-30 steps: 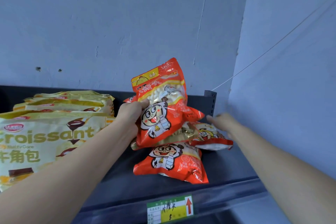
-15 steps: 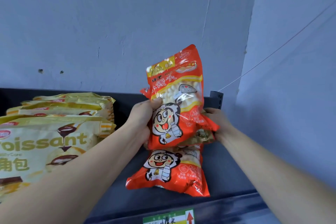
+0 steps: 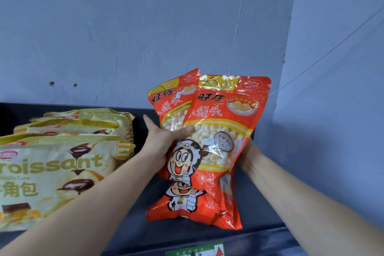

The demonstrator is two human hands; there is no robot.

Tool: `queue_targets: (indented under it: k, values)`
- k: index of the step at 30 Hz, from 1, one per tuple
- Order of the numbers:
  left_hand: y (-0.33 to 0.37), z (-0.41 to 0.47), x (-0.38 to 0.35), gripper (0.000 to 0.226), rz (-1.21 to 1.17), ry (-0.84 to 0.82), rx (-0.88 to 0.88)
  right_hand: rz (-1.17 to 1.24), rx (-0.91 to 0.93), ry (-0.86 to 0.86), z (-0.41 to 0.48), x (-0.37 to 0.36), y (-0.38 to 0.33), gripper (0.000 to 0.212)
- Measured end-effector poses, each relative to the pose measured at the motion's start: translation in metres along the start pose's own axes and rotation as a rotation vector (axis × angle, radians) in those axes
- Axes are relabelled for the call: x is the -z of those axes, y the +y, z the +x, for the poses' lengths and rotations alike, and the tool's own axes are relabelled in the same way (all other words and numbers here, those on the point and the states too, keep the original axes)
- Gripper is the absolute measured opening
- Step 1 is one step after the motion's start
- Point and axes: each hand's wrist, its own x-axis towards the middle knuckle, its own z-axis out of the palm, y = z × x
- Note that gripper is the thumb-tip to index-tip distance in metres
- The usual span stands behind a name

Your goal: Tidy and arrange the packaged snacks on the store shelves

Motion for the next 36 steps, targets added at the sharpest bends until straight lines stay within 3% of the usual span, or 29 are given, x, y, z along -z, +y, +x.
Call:
queue_targets:
  k: [3, 6, 8, 13, 17, 20, 22, 25, 27, 28, 31, 36]
  values:
    - [0.002, 0.0, 0.004, 0.141, -0.013, -0.035, 0.107, -0.03, 0.005, -0.079, 0.006, 0.002, 0.0, 0.032]
    - [0.005, -0.003, 0.007, 0.095, 0.026, -0.096, 0.163, -0.122, 0.035, -0.131, 0.01, -0.001, -0.001, 0.024]
    - [0.005, -0.004, 0.007, 0.08, -0.003, -0.091, 0.207, -0.151, 0.031, -0.142, 0.017, -0.001, 0.001, 0.015]
    - [-0.003, -0.003, 0.006, 0.09, -0.118, -0.031, 0.147, -0.164, 0.013, -0.177, 0.026, -0.002, 0.001, 0.02]
    - [-0.007, -0.003, 0.007, 0.071, -0.165, 0.047, 0.142, -0.214, -0.131, -0.174, 0.037, 0.009, -0.001, 0.035]
    - [-0.008, -0.004, 0.007, 0.057, -0.168, 0.118, 0.122, -0.728, -0.111, 0.17, 0.049, 0.032, 0.004, 0.034]
    - [-0.007, -0.003, 0.006, 0.057, -0.192, 0.141, 0.109, -1.131, -0.187, 0.269, 0.049, 0.049, 0.01, 0.045]
    - [-0.003, -0.003, 0.005, 0.072, -0.238, 0.139, 0.075, -1.205, -0.561, 0.09, 0.032, 0.053, 0.014, 0.06]
    - [0.002, -0.004, 0.002, 0.085, -0.26, 0.129, 0.047, -1.186, -0.623, -0.017, 0.028, 0.049, 0.013, 0.038]
    - [0.005, -0.004, 0.0, 0.089, -0.261, 0.132, 0.034, -1.136, -0.59, -0.042, 0.027, 0.044, 0.012, 0.026]
    - [0.017, -0.004, -0.003, 0.087, -0.275, 0.106, 0.013, -0.94, -0.36, -0.032, 0.033, 0.029, 0.009, 0.022]
    - [0.032, -0.006, -0.008, 0.077, -0.288, 0.06, -0.046, -0.753, 0.168, 0.122, 0.045, 0.008, -0.009, 0.009]
